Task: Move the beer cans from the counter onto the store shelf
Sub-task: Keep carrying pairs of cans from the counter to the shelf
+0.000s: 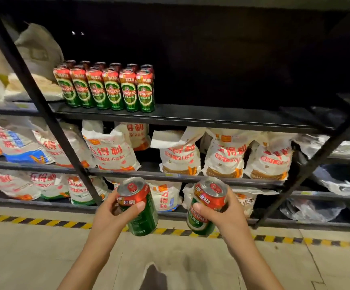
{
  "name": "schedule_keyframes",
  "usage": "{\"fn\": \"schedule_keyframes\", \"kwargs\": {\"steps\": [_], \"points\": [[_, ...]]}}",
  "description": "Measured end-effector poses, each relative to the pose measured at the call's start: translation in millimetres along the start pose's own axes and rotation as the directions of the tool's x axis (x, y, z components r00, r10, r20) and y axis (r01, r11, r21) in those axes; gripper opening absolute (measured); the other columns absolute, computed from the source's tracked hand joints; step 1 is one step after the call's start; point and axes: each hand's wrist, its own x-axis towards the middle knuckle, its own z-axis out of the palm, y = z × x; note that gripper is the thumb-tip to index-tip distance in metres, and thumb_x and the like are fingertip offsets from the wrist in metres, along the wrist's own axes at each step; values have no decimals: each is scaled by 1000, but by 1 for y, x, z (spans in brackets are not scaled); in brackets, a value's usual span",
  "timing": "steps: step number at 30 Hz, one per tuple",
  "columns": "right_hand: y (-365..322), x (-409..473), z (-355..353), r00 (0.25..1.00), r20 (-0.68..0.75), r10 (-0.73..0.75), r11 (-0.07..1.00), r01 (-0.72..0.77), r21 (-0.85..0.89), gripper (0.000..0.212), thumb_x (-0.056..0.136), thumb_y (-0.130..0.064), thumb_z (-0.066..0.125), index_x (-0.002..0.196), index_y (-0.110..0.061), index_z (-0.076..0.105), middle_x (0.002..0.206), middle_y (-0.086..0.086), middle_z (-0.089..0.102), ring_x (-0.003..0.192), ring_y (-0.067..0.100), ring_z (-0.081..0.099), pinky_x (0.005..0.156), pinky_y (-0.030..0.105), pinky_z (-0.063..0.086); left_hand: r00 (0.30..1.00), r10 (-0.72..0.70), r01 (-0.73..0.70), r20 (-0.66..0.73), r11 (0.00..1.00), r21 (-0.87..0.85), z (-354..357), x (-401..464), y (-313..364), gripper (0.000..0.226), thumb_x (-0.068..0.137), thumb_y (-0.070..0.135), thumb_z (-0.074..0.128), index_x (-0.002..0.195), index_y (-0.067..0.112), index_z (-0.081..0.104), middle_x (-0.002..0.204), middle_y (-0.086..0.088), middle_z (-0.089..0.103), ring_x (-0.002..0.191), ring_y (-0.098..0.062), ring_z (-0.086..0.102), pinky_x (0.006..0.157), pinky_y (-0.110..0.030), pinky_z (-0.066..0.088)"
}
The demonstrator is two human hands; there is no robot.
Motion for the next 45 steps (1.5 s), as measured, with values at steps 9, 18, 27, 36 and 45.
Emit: {"fn": "schedule_keyframes", "kwargs": {"steps": [9, 18, 27, 36, 45], "points": [[-22, 131, 35, 995, -90, -36, 999, 35, -19, 51, 62, -17, 85, 98, -39, 57, 92, -18, 67, 87, -3, 63, 63, 11, 50, 992, 67, -72, 110, 996, 44, 5, 167, 34, 67, 43, 57, 73, 106, 38, 60, 105, 13, 67, 102, -6, 59, 76, -23, 45], [-34, 223, 32, 990, -142, -1, 1000, 0, -2, 63, 49, -34, 83, 106, -37, 57, 99, -13, 67, 90, 5, 65, 68, 18, 51, 969, 117, -137, 220, 988, 76, 54, 264, 69, 54, 62, 36, 74, 113, 34, 56, 105, 13, 66, 97, -1, 60, 72, -14, 43], [-49, 336, 18, 996, -51, -71, 994, 66, -92, 67, 52, -41, 81, 113, -33, 55, 103, -10, 65, 94, 7, 64, 72, 20, 52, 973, 149, -156, 178, 987, 31, 99, 346, 92, 49, 67, 23, 80, 111, 33, 59, 101, 16, 69, 93, 3, 63, 72, -11, 48], [-55, 407, 28, 988, 72, -140, 984, 147, -97, 57, 67, -18, 82, 114, -30, 53, 105, -9, 65, 90, -3, 62, 70, 11, 50, 985, 159, -159, 67, 987, 2, 124, 399, 92, 55, 72, 22, 77, 122, 26, 53, 112, 10, 64, 96, 5, 60, 75, -11, 49], [-50, 449, 46, 983, 67, -170, 978, 176, -108, 57, 70, -13, 81, 112, -34, 49, 109, -13, 60, 96, -8, 59, 71, 7, 48, 984, 161, -163, 79, 986, 25, 134, 439, 74, 58, 73, 22, 78, 123, 30, 50, 121, 5, 58, 108, -3, 56, 87, -17, 43]]}}
